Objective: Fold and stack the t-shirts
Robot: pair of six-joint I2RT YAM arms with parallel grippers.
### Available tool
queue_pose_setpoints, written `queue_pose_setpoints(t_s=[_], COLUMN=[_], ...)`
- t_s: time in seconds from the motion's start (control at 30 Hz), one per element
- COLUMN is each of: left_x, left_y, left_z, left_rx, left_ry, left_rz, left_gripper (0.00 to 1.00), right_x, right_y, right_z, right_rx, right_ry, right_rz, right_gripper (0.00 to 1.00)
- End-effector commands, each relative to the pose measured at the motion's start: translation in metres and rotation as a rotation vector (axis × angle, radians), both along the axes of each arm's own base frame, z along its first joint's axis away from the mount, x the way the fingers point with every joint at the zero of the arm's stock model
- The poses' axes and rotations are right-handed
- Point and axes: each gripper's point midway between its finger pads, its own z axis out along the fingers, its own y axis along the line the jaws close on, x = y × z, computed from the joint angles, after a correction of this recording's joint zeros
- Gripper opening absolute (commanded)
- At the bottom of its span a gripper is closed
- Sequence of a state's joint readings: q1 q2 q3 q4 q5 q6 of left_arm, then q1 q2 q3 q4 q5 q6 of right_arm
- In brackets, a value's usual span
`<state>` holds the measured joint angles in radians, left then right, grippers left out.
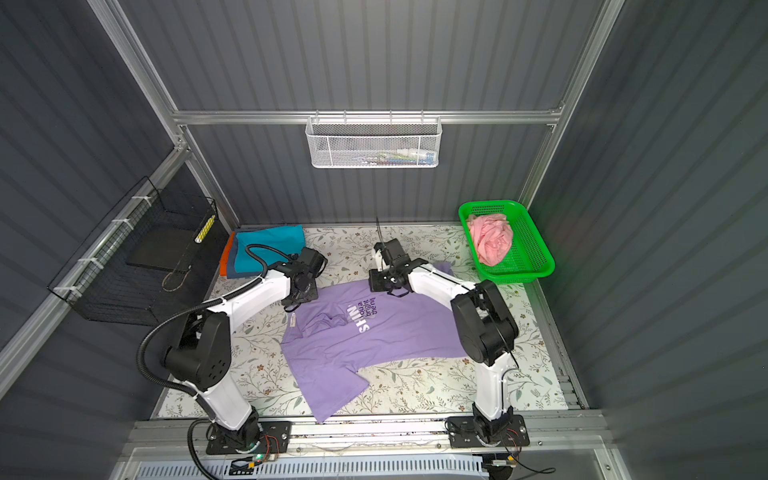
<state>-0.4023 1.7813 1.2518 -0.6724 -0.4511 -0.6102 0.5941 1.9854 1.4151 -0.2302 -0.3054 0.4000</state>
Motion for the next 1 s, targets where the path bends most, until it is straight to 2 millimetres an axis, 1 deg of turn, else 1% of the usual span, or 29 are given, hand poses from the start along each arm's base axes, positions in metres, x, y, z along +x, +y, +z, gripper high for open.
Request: queue_pose_setpoints(t_s=[0.0, 0.07, 0.13, 0.2, 0.27, 0.33, 0.4, 0.5, 0.57, 0.67, 0.73, 0.8, 0.87, 0.9, 0.93, 0.97], left_x=[0.011, 0.014, 0.016, 0.017, 0.017, 0.018, 0.02, 0.028, 0.036, 0.046, 0.049, 0.049, 0.046, 0.044, 0.04, 0.037], left_y=[-0.001, 0.005, 0.01, 0.015, 0.022, 0.028, 0.033, 0.035, 0.03, 0.025, 0.024, 0.023, 0.024, 0.024, 0.023, 0.017], left_z=[-0.026, -0.039, -0.05, -0.058, -0.064, -0.069, -0.073, -0.078, -0.081, -0.084, -0.078, -0.066, -0.047, -0.037, -0.026, -0.014], left_rx=[-0.112, -0.148, -0.178, -0.193, -0.199, -0.215, -0.226, -0.236, -0.255, -0.267, -0.275, -0.282, -0.275, -0.267, -0.252, -0.241], left_ry=[0.014, 0.03, 0.047, 0.058, 0.066, 0.069, 0.074, 0.08, 0.08, 0.079, 0.069, 0.045, 0.018, 0.006, -0.008, -0.028], left_rz=[0.016, 0.042, 0.061, 0.074, 0.092, 0.107, 0.115, 0.096, 0.067, 0.037, 0.033, 0.031, 0.031, 0.029, 0.025, 0.009], left_gripper=[0.24, 0.24, 0.24, 0.23, 0.23, 0.23, 0.23, 0.23, 0.23, 0.23, 0.23, 0.25, 0.27, 0.27, 0.28, 0.29], right_x=[-0.018, -0.028, -0.038, -0.05, -0.062, -0.073, -0.08, -0.08, -0.078, -0.073, -0.071, -0.065, -0.05, -0.042, -0.032, -0.02], right_y=[0.046, 0.062, 0.071, 0.077, 0.078, 0.072, 0.056, 0.025, 0.013, 0.01, 0.011, 0.011, 0.002, -0.005, -0.017, -0.03], right_z=[0.001, -0.01, -0.021, -0.036, -0.047, -0.06, -0.073, -0.084, -0.085, -0.081, -0.07, -0.05, -0.023, -0.011, 0.001, 0.012], right_rx=[0.13, 0.13, 0.124, 0.104, 0.07, 0.001, -0.09, -0.217, -0.268, -0.293, -0.28, -0.254, -0.25, -0.252, -0.26, -0.264], right_ry=[0.083, 0.11, 0.146, 0.183, 0.202, 0.216, 0.227, 0.229, 0.22, 0.198, 0.16, 0.083, -0.013, -0.049, -0.086, -0.115], right_rz=[0.08, 0.123, 0.151, 0.176, 0.207, 0.223, 0.209, 0.13, 0.099, 0.091, 0.103, 0.111, 0.082, 0.061, 0.027, -0.008], right_gripper=[0.12, 0.12, 0.12, 0.13, 0.13, 0.11, 0.08, 0.06, 0.06, 0.04, 0.02, 0.01, 0.01, 0.02, 0.03, 0.05])
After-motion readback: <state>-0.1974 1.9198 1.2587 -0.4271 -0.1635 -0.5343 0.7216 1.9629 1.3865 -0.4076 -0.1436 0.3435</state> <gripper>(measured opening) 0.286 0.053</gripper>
